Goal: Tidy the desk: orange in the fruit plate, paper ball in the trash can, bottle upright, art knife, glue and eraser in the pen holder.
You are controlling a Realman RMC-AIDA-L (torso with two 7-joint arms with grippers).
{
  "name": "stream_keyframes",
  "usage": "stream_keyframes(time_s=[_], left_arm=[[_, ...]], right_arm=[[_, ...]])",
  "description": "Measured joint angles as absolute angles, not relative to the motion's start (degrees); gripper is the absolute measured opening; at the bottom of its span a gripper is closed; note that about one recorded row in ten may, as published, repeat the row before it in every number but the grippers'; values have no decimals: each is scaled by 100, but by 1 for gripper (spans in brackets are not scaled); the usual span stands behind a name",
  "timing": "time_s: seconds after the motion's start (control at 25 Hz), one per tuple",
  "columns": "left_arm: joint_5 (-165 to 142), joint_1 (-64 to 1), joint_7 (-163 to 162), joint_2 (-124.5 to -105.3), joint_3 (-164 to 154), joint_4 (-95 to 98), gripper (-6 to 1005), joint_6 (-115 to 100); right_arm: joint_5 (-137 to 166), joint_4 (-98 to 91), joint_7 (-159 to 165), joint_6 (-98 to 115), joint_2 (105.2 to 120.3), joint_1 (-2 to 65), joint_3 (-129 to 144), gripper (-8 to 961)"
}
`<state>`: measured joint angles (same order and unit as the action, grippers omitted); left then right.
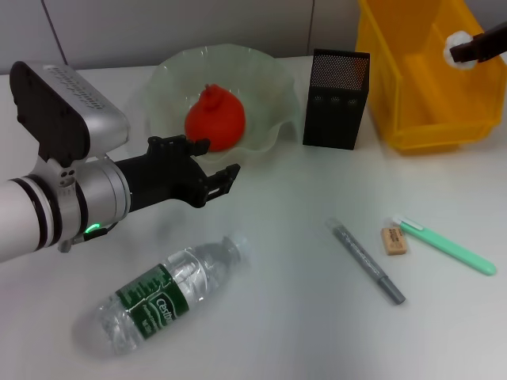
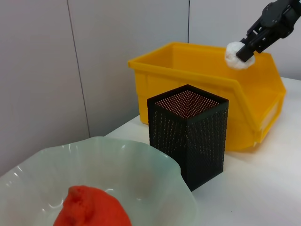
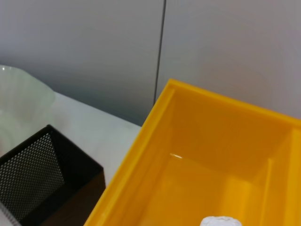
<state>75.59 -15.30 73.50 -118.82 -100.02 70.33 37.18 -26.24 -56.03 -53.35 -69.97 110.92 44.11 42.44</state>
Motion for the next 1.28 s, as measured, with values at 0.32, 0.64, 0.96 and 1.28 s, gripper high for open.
stream_keyframes(time_s=[0.32,0.64,0.96,1.28], left_arm=[[7560,-1529,7352,-11883,-10002,7031,589,3719],[7567,-1514,7355,-11883,-10002,7031,590,3752],[7579,-1508,7344,-11873,-9994,7045,591,3776],[7588,-1524,7303,-11865,-9942,7092,592,3921]], right_arm=[[-2612,-5506,-5289,-6993,11090,4456,4400,353],[-2143,-5501,-5132,-6885,11101,4508,4515,457],[-1914,-5993,-4999,-6668,11319,4345,4607,549],[-2298,-7327,-5066,-7051,11810,4012,4676,575]])
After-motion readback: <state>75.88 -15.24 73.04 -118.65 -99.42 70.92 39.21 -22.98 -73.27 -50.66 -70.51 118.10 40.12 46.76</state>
